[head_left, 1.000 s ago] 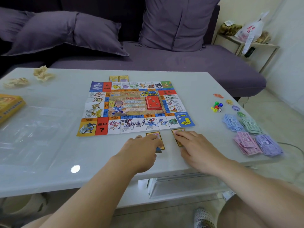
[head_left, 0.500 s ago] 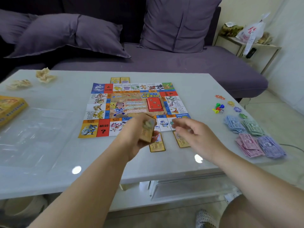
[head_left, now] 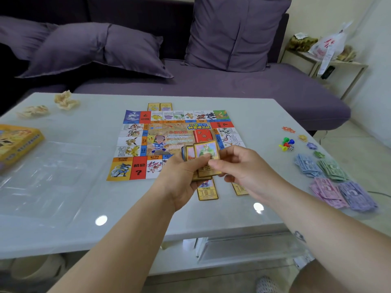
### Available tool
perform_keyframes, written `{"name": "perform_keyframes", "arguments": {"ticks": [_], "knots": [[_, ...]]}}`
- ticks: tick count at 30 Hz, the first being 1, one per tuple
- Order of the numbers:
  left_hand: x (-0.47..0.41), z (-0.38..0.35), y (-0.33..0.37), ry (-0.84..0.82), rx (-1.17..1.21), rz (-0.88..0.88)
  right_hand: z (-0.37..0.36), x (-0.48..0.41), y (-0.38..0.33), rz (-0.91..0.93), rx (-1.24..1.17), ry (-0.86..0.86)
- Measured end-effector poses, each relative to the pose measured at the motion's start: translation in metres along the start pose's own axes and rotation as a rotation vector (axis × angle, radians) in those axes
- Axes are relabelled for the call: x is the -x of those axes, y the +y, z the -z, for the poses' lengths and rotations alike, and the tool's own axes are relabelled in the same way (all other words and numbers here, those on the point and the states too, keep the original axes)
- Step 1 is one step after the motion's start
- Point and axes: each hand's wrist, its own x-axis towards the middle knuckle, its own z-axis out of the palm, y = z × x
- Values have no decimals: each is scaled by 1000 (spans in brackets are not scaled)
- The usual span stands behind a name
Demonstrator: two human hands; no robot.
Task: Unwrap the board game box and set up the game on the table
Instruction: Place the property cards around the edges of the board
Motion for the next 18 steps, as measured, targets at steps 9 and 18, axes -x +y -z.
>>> {"name": "perform_keyframes", "arguments": {"ticks": [9,18], "knots": [[-3,2,-8,124,-27,162,-1,-6,13,-47,144,-21],[-9,19,23,186,-70,20,5,-38,-33,51,377,-135]]}}
